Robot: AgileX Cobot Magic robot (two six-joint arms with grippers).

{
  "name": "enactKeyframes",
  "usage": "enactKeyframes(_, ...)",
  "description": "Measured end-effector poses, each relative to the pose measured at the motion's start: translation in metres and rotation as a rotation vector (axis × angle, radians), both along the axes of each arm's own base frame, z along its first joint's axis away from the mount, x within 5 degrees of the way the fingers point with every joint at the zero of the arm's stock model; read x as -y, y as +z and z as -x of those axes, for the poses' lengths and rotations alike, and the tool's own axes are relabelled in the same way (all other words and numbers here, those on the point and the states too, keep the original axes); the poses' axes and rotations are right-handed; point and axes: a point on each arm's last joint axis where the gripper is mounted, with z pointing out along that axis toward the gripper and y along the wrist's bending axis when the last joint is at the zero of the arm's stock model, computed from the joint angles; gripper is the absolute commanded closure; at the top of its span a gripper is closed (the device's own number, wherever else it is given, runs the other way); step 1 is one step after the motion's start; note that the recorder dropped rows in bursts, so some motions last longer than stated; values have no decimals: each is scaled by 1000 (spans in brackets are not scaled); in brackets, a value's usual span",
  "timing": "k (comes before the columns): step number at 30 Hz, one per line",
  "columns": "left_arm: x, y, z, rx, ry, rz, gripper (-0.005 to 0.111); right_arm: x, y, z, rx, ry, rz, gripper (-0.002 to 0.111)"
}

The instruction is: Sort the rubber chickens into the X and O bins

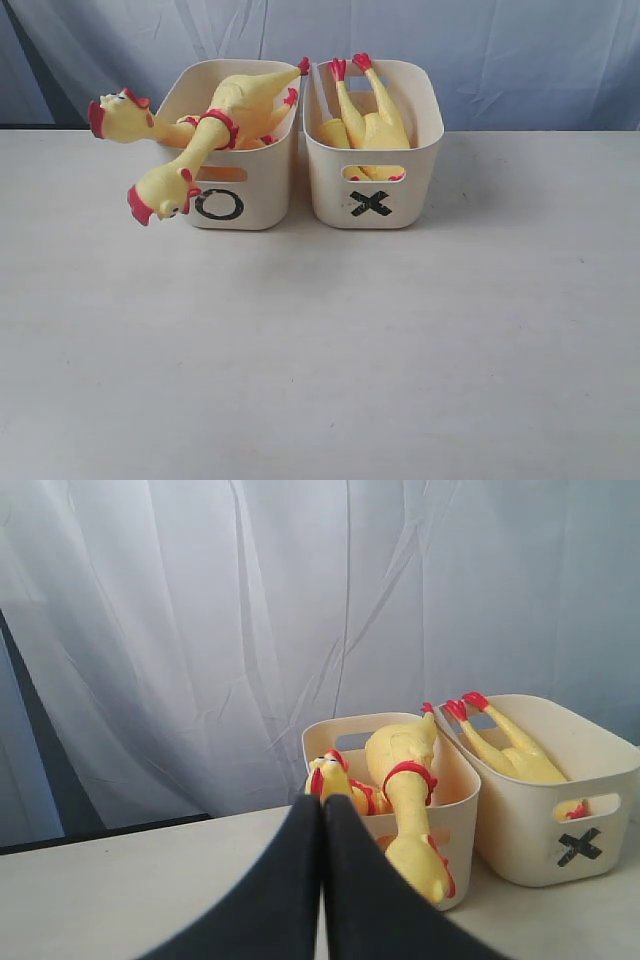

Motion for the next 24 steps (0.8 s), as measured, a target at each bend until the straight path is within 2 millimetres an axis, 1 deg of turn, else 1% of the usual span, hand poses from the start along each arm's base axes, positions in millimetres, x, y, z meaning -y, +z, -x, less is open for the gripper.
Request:
enactKeyframes(6, 0, 0, 0, -1, 0, -2, 107, 2, 0, -2, 0, -85, 0, 109)
enactKeyframes(11, -5, 2, 9, 41, 29, 12, 107, 6, 0, -5, 0, -221, 0, 109)
enactKeyframes(15, -12, 5, 24, 113, 119, 31, 107, 9, 0, -7, 0, -312, 0, 109)
enactKeyframes(19, -19, 7, 45, 209, 238, 44, 107, 12, 0, -8, 0, -379, 0, 109)
enactKeyframes(24, -21, 8, 51, 241, 353, 6, 107, 14, 0, -9, 0, -437, 0, 109)
